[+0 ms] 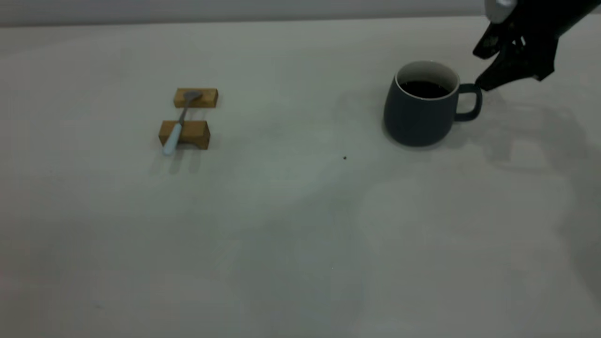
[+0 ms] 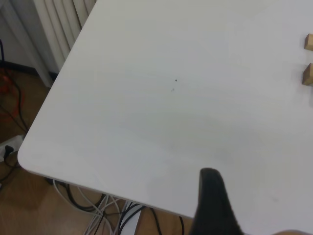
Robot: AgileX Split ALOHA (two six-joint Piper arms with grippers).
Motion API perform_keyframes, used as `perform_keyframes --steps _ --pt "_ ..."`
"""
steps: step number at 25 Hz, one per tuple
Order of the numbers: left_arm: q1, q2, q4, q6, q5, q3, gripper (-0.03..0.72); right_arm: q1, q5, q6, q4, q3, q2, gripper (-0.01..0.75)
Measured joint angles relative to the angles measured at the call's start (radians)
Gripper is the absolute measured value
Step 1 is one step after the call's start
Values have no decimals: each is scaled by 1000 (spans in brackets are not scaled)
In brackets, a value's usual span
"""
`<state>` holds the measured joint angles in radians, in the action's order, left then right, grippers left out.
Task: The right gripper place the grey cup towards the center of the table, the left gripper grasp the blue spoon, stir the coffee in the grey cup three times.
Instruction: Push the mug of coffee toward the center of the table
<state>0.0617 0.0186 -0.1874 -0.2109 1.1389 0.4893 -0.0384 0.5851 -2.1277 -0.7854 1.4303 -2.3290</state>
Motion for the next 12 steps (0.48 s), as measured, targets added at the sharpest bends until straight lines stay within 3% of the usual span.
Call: perform_keyframes --steps 6,12 --pt "0 0 0 0 0 0 572 3 7 -1 -9 16 -64 592" --pt "0 0 0 0 0 0 572 57 -2 -2 -43 48 -121 592"
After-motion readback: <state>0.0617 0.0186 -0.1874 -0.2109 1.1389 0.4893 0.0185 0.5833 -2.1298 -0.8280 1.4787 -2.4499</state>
